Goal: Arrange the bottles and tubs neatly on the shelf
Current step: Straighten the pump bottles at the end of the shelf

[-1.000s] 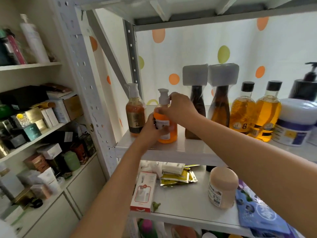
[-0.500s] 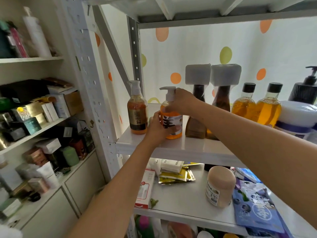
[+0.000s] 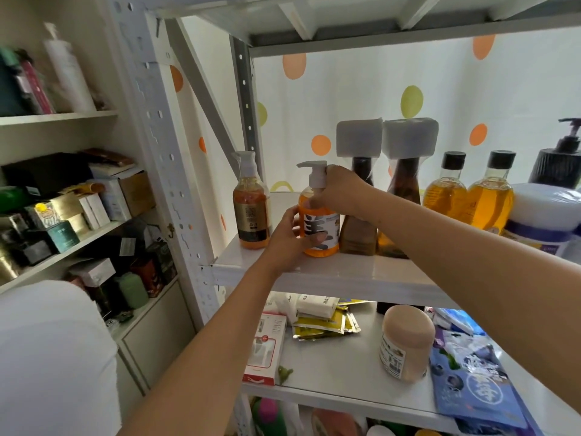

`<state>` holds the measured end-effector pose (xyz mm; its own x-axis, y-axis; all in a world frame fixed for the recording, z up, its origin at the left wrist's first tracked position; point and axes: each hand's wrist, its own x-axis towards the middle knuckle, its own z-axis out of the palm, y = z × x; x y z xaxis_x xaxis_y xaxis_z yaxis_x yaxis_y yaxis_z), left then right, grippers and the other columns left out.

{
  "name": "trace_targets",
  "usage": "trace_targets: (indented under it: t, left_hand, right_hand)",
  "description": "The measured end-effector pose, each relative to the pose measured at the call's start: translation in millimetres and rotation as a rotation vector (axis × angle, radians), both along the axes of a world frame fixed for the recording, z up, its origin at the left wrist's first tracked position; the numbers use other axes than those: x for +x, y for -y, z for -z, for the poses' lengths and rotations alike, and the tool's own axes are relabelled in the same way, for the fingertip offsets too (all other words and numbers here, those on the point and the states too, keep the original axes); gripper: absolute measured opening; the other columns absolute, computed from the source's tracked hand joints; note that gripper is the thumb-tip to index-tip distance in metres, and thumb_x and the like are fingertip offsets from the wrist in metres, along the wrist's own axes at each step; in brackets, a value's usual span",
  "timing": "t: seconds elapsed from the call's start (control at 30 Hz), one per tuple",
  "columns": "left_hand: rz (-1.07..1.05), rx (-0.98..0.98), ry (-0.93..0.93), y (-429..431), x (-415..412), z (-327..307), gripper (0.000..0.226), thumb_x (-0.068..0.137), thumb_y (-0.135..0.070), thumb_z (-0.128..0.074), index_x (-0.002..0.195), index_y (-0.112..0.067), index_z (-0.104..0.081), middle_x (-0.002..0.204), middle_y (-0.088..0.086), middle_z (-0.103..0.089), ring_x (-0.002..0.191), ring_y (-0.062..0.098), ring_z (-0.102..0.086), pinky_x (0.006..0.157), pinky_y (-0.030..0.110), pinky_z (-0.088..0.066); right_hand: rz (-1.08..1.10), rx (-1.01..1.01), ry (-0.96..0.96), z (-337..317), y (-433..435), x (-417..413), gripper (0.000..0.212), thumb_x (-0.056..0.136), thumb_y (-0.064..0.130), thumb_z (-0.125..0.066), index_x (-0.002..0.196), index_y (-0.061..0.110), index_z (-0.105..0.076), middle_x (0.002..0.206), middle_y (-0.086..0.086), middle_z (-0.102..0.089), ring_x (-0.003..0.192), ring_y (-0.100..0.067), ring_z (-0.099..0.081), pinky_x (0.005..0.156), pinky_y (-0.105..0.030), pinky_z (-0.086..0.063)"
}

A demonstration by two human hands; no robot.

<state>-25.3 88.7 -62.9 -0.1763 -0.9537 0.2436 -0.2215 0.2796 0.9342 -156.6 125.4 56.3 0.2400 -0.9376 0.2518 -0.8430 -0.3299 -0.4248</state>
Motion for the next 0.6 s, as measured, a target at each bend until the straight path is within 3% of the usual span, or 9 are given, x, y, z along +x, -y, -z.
trace_targets:
  t: [0.13,0.23,0.33,0.43,0.5,0.6]
  left_hand:
    - [-0.034,-0.017,0.014,-3,-2,-1,0.081,0.080,-0.024,-0.079,0.146,-0.023,-0.031,0.139,-0.002,-0.049,0.114,0.014,-0.053,0.079,0.016,-0.048]
    - [-0.052,-0.036,0.083,-6,-1,-2,0.081,0.081,-0.028,-0.078,0.146,-0.024,-0.030,0.139,-0.004,-0.049,0.114,0.011,-0.052,0.076,0.011,-0.045]
    - [-0.063,-0.036,0.131,-16,11,-1,0.072,0.081,-0.034,-0.076,0.143,-0.022,-0.040,0.140,-0.002,-0.053,0.123,0.016,-0.054,0.095,0.028,-0.050]
    - [-0.396,-0.229,0.097,-36,38,-4,0.039,0.088,-0.035,-0.068,0.124,-0.023,-0.059,0.121,-0.007,-0.067,0.109,0.009,-0.062,0.091,0.022,-0.051]
    - [-0.647,-0.383,-0.021,-47,52,-8,0.027,0.090,-0.029,-0.066,0.116,-0.022,-0.063,0.113,-0.007,-0.068,0.103,0.009,-0.063,0.092,0.025,-0.053]
    - [-0.706,-0.414,-0.055,-51,52,-7,0.037,0.089,-0.019,-0.069,0.123,-0.018,-0.056,0.122,-0.004,-0.060,0.106,0.003,-0.055,0.091,0.005,-0.043]
  right_hand:
    - [0.142,-0.058,-0.037,6,-3,6,0.025,0.091,0.017,-0.062,0.112,0.003,-0.057,0.074,0.004,-0.045,0.082,-0.016,-0.051,0.062,-0.020,-0.039]
    - [0.199,-0.185,0.004,10,-21,15,0.030,0.092,0.015,-0.058,0.120,0.005,-0.056,0.096,-0.004,-0.063,0.088,-0.019,-0.058,0.074,-0.026,-0.046]
    - [0.144,-0.299,0.127,11,-37,29,0.045,0.091,0.025,-0.064,0.132,0.012,-0.052,0.119,-0.006,-0.063,0.107,-0.021,-0.062,0.083,-0.025,-0.044]
    - [0.056,-0.248,0.239,9,-26,47,0.046,0.090,0.033,-0.067,0.130,0.017,-0.053,0.116,-0.003,-0.063,0.104,-0.018,-0.060,0.089,-0.025,-0.047]
    - [0.006,-0.152,0.331,10,-12,64,0.051,0.089,0.033,-0.068,0.133,0.016,-0.051,0.118,-0.003,-0.062,0.103,-0.016,-0.059,0.088,-0.027,-0.049]
    - [0.035,-0.051,0.425,22,9,98,0.063,0.088,0.031,-0.068,0.140,0.013,-0.038,0.131,-0.008,-0.053,0.114,-0.025,-0.057,0.088,-0.030,-0.049]
